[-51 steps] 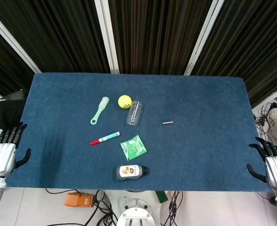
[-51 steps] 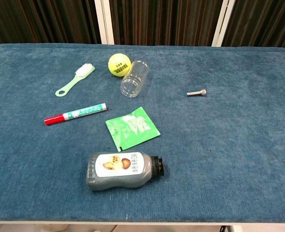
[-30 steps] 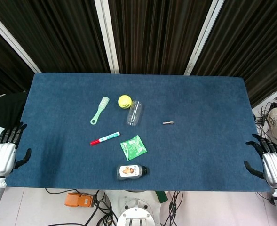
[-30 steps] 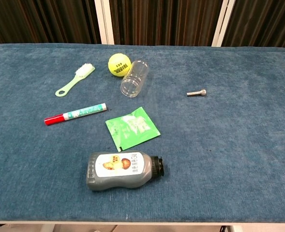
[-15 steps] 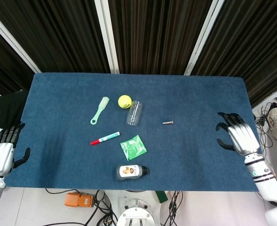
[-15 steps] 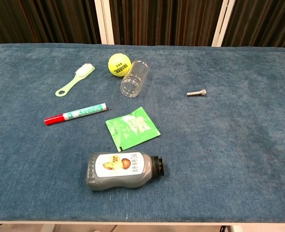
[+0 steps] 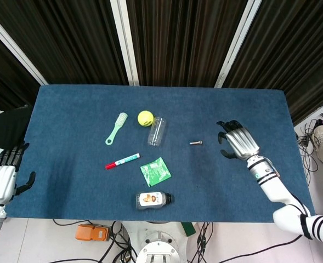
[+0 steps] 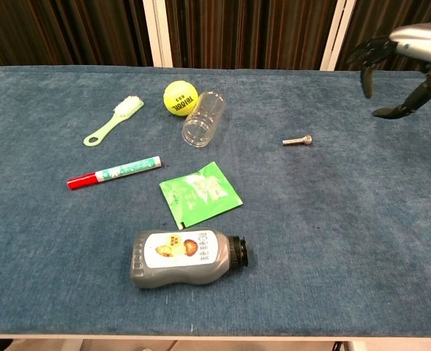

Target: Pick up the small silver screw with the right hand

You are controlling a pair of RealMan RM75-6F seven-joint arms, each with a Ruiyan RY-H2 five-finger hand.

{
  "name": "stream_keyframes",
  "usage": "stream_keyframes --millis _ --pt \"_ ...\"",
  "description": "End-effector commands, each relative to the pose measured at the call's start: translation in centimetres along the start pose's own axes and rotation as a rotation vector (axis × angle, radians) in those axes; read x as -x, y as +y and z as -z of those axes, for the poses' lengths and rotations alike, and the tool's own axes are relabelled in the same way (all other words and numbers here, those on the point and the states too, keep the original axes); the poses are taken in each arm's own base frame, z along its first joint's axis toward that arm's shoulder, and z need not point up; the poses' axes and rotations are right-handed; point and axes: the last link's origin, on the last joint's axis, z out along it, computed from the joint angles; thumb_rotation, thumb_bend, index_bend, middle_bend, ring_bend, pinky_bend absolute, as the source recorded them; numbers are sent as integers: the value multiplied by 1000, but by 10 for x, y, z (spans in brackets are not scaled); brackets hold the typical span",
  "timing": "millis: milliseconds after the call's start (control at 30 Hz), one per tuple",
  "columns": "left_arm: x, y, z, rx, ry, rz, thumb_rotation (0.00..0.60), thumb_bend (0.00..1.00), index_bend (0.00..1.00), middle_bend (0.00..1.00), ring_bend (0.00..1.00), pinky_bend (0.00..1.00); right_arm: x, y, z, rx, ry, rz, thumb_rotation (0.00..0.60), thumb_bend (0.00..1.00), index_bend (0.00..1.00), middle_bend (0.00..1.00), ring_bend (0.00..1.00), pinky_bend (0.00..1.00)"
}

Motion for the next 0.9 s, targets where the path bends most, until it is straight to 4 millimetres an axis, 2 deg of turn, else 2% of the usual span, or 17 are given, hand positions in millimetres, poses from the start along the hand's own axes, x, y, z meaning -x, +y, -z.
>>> stream_keyframes --millis 33,233,500,900 --pt "0 0 0 0 -1 1 600 409 47 5 0 68 10 -4 -16 4 -38 8 600 475 574 219 253 203" --pt "0 0 -1 -1 -2 4 600 409 47 5 0 68 20 -9 -38 10 -78 7 600 480 478 219 253 203" --pt "0 -1 0 0 -6 4 600 409 47 5 0 68 31 -15 -60 22 -109 9 600 481 484 219 254 204" --pt "1 -1 0 0 -9 3 600 409 47 5 0 68 45 -31 -78 3 -138 17 600 481 519 219 254 209"
